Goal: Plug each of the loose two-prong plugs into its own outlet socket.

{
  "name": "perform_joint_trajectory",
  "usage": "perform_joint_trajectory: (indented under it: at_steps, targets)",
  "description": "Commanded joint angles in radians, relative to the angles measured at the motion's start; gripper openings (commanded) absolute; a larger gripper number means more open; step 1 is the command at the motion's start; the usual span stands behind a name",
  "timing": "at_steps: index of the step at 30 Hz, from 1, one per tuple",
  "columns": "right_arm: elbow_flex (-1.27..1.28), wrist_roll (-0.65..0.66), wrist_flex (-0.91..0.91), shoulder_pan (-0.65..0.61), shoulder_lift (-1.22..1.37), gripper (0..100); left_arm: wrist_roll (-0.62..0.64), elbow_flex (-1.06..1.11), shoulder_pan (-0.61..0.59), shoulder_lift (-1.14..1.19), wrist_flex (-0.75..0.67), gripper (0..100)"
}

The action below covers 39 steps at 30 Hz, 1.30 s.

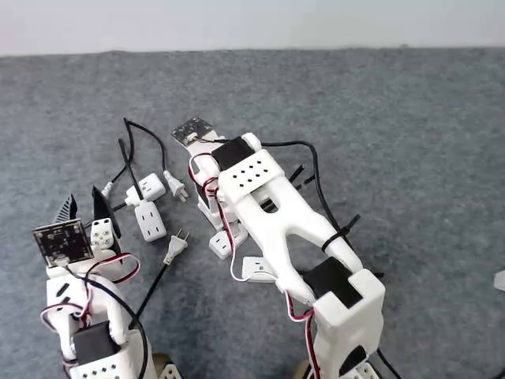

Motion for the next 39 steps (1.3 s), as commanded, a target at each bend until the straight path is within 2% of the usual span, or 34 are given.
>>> perform_joint_trajectory:
  at_steps: [1, 25, 39]
  targets:
    - [-0.052, 0.029, -0.022, 0.013, 0.033, 0.8, 0.006, -0.010, 0.005, -0.009, -0.031, 14]
    - [-0.092, 0.028, -0.054, 0.038, 0.107, 0.8, 0.003, 0.001, 0.023, -0.009, -0.032, 14]
    - [0.031, 0.012, -0.120, 0.001, 0.105, 0.8, 0.003, 0.001, 0.023, -0.009, -0.032, 14]
